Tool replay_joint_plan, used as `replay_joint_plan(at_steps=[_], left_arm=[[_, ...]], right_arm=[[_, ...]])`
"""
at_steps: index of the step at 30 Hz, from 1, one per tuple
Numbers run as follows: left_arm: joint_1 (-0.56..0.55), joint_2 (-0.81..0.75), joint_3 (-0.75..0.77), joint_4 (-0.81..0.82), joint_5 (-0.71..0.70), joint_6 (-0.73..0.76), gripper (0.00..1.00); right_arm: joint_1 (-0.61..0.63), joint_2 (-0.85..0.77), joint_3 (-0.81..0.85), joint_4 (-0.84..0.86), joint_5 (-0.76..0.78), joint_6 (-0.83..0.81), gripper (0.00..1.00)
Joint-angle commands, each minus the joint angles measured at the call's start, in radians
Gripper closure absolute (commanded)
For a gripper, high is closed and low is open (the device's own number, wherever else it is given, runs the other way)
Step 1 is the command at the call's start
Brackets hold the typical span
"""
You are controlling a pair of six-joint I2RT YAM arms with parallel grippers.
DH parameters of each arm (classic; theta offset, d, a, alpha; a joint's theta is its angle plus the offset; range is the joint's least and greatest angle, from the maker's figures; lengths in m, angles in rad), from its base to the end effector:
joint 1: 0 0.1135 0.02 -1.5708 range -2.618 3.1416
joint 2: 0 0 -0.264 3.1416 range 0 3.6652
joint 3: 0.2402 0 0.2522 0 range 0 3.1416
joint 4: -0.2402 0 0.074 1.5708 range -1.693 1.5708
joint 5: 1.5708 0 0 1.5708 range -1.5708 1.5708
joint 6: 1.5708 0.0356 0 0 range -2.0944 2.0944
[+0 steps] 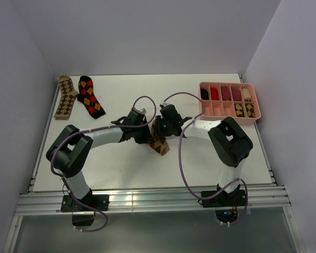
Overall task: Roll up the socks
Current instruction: Roll the sock at the center of the board.
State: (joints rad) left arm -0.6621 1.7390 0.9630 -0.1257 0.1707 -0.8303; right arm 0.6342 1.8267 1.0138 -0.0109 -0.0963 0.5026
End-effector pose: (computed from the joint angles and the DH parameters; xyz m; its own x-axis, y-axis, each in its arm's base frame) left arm 0.2713 -0.2192 0.1595 -0.9259 -0.2006 -0.3201 0.0082 0.8366 -0.5477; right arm 0.2986 0.2239 0.1519 -0.8274 -0.0134 -0.5614 -0.2782 0.8782 0.3891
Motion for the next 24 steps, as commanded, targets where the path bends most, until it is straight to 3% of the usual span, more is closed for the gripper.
replay_joint_plan(at_steps=[1, 5, 10, 18, 24], left_arm=[[-0.019, 0.019, 0.043, -0.028, 0.121, 0.063, 0.96], [-0.021, 0.06, 0.069, -0.069, 0.125, 0.077, 0.97], [-0.021, 0.111, 0.1, -0.114, 0.11, 0.076, 0.96], [-0.019, 0.139, 0.132, -0.167, 0.085, 0.091, 0.96], [-0.021, 0.151, 0.141, -0.176, 0.087, 0.106, 0.96]], right_arm=[[-0.019, 0.049, 0.046, -0.026, 0.073, 0.06, 0.59], [-0.027, 0.043, 0.026, -0.006, 0.023, 0.06, 0.59], [-0.028, -0.082, -0.038, 0.008, -0.063, -0.002, 0.56], [-0.027, -0.354, -0.122, -0.05, 0.029, -0.209, 0.48], [0.079, -0.481, -0.182, -0.109, 0.095, -0.349, 0.48]])
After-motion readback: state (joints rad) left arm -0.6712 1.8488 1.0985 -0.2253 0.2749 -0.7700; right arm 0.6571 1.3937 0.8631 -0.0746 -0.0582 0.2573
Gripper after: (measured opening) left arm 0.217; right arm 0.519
